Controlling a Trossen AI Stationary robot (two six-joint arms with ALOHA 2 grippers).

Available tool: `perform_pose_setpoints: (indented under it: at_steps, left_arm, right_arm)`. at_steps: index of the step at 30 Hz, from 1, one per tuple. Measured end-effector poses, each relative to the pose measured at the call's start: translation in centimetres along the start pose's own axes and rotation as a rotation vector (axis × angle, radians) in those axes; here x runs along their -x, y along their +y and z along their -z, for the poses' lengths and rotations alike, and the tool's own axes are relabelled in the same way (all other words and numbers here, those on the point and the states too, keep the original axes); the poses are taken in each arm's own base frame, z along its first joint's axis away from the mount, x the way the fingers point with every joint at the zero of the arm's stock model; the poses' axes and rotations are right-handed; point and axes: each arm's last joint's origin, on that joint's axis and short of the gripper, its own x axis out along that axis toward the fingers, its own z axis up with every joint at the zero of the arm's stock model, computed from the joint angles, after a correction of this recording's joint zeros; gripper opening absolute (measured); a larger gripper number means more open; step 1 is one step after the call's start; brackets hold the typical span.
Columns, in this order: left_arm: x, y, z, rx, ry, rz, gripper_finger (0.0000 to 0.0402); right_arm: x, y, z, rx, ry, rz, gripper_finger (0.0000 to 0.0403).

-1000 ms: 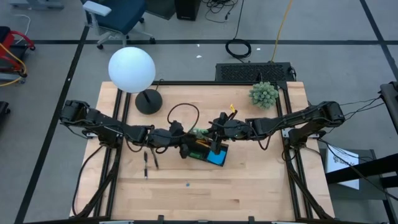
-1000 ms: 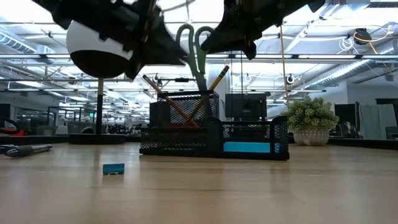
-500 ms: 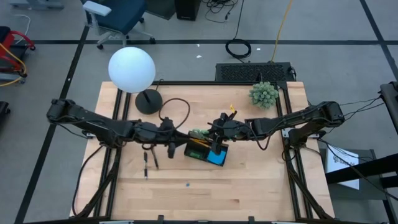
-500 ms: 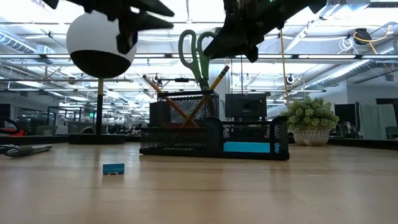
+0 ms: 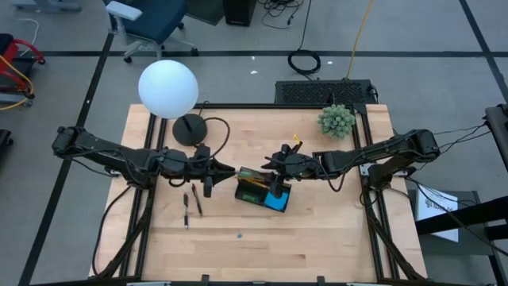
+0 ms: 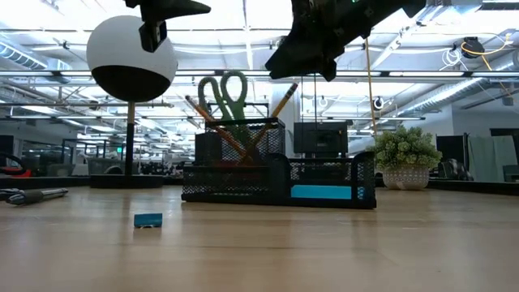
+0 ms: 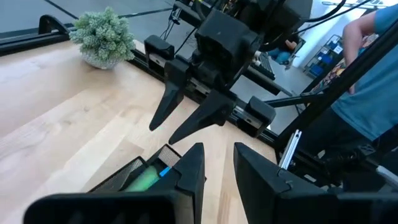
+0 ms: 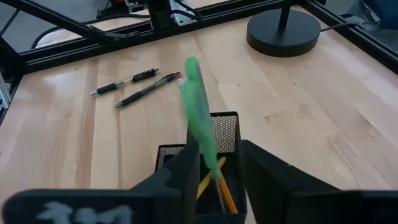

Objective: Pick and place office supplies into organizer
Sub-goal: Put the left black pen into the desk organizer

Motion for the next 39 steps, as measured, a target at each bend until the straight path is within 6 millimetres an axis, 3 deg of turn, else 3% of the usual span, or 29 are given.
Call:
perform_pose_setpoints:
  at_steps: [7,14,20,25,39]
  left_arm:
    - [0.0,0.0,0.0,0.008,0.006,0.001,0.0081]
    - [0.0,-0.1,0.1,0.039,0.036,0.04,0.0081]
    - [0.0,-0.2,0.3,0.053,0.07,0.079,0.0081]
    - [0.1,-0.6,0.6,0.146,0.107,0.106,0.0081]
    - [1.2,-2.6,3.2,0.563,0.291,0.085,0.0081]
  right_arm:
    - [0.0,0.0,0.0,0.0,0.001,-0.002,0.0142]
    - [0.3,0.3,-0.1,0.004,0.017,-0.083,0.014]
    - [1.6,0.9,-1.0,0.027,-0.045,-0.141,0.0141]
    - [3.6,1.1,-2.2,0.024,-0.117,-0.174,0.0139]
    - [11.7,0.5,-6.9,-0.068,-0.506,-0.299,0.0141]
